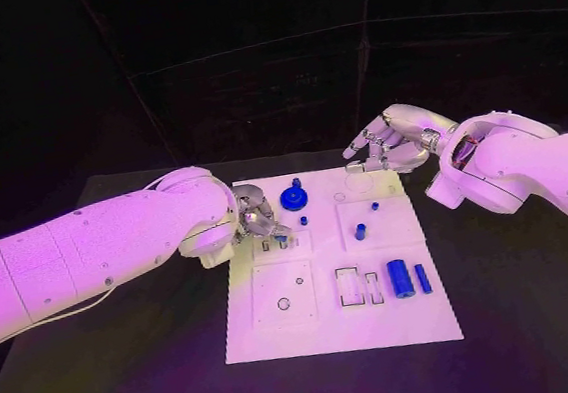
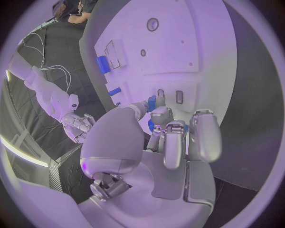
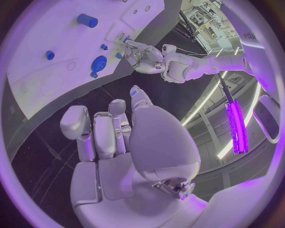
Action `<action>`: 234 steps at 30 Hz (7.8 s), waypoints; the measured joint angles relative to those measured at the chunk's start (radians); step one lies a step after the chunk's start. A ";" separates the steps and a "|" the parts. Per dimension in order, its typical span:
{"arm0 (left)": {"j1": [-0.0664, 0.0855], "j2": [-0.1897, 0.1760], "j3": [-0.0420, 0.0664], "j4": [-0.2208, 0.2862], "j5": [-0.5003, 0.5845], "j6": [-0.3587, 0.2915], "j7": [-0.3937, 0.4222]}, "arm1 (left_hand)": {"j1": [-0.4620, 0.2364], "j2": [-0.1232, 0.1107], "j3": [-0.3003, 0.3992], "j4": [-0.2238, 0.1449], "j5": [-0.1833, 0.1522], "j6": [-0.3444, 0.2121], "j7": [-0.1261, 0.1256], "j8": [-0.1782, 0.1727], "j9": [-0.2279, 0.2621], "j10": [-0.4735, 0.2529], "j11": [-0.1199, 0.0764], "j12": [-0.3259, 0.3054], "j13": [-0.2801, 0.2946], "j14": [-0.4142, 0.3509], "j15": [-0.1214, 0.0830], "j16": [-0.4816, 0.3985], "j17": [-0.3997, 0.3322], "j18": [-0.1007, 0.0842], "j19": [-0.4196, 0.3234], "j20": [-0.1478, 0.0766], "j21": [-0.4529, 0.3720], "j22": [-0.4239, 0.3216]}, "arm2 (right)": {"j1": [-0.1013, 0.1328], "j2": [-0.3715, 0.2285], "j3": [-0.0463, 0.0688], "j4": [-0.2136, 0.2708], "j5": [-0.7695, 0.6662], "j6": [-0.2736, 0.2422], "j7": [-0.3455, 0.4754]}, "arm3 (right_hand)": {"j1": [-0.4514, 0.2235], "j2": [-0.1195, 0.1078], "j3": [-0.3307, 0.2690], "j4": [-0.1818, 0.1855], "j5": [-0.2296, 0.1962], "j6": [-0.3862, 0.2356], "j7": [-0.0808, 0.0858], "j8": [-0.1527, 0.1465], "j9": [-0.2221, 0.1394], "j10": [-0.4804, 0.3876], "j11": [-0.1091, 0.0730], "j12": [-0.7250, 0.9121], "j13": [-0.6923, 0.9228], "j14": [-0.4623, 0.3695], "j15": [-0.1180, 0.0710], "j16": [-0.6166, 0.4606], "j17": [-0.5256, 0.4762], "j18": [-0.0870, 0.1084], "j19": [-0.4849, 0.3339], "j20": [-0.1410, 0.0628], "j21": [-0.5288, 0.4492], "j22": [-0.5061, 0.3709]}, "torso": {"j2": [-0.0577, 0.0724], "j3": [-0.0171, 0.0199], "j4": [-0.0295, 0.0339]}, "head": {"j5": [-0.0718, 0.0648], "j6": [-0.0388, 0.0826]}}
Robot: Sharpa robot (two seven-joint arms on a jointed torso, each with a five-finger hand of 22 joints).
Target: Assemble the parts on the task board
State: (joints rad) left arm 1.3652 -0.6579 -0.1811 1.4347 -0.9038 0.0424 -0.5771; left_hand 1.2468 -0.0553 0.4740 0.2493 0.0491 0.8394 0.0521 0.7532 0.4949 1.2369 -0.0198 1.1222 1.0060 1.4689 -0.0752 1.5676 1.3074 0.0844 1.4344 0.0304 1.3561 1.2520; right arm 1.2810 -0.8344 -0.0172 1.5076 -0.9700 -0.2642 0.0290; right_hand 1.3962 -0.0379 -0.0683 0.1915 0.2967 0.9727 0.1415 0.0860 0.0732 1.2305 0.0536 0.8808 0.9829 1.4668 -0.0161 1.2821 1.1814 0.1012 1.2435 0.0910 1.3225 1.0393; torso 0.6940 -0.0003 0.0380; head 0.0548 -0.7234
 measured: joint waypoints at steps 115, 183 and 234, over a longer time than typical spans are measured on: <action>-0.029 0.047 0.000 -0.049 -0.098 0.051 -0.012 | -0.257 -0.008 0.091 -0.016 -0.002 0.036 -0.011 0.010 -0.011 0.026 -0.009 0.028 0.024 -0.004 -0.003 0.000 0.000 -0.015 0.013 -0.006 0.016 0.034 | 0.000 0.009 0.000 -0.001 -0.003 0.018 -0.001 | 0.000 0.000 -0.009 0.004 0.029 0.000 0.000 0.000 0.000 -0.003 0.004 -0.004 -0.003 0.000 0.000 -0.004 -0.001 0.000 0.000 0.000 -0.008 -0.007 | 0.001 -0.0011 -0.0016 | -0.005 -0.026; 0.039 0.132 0.076 -0.374 -0.112 0.256 -0.060 | -0.258 -0.017 -0.279 0.036 -0.002 -0.020 0.019 -0.052 -0.068 -0.033 0.018 -0.031 -0.055 -0.005 0.006 0.000 0.000 -0.015 0.002 0.008 -0.016 -0.001 | 0.000 0.021 0.000 -0.021 -0.006 0.021 -0.002 | -0.005 0.005 -0.018 0.012 0.032 0.000 0.000 0.000 0.000 -0.011 0.004 -0.014 -0.013 0.000 0.000 -0.012 -0.005 0.000 -0.003 0.004 -0.016 -0.017 | 0.002 -0.0028 -0.0019 | 0.000 -0.004; 0.003 0.192 0.071 -0.447 -0.120 0.288 -0.001 | -0.149 0.044 -0.297 0.010 -0.002 0.009 0.019 -0.052 -0.085 -0.033 0.018 -0.020 -0.052 -0.005 0.006 0.000 0.000 -0.015 0.002 0.008 -0.016 0.012 | 0.000 0.034 0.000 -0.030 -0.007 0.023 0.000 | -0.004 0.004 -0.021 0.010 0.032 0.000 0.000 0.000 0.000 -0.010 0.004 -0.014 -0.013 0.000 0.000 -0.011 -0.005 0.000 -0.003 0.004 -0.016 -0.020 | 0.001 -0.0013 -0.0005 | -0.005 -0.015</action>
State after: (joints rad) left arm 1.3680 -0.4655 -0.1100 0.9880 -1.0235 0.3301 -0.5778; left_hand 1.0973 -0.0112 0.1766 0.2593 0.0468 0.8487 0.0710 0.7009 0.4103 1.2040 -0.0018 1.1018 0.9536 1.4635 -0.0695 1.5676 1.3074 0.0692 1.4366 0.0385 1.3400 1.2635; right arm 1.2807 -0.8008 -0.0173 1.4778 -0.9766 -0.2416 0.0286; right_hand 1.3921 -0.0338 -0.0889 0.2012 0.3289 0.9727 0.1415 0.0860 0.0732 1.2201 0.0572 0.8671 0.9694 1.4668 -0.0161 1.2707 1.1762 0.1009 1.2402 0.0946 1.3070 1.0196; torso 0.6951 -0.0016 0.0375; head 0.0499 -0.7380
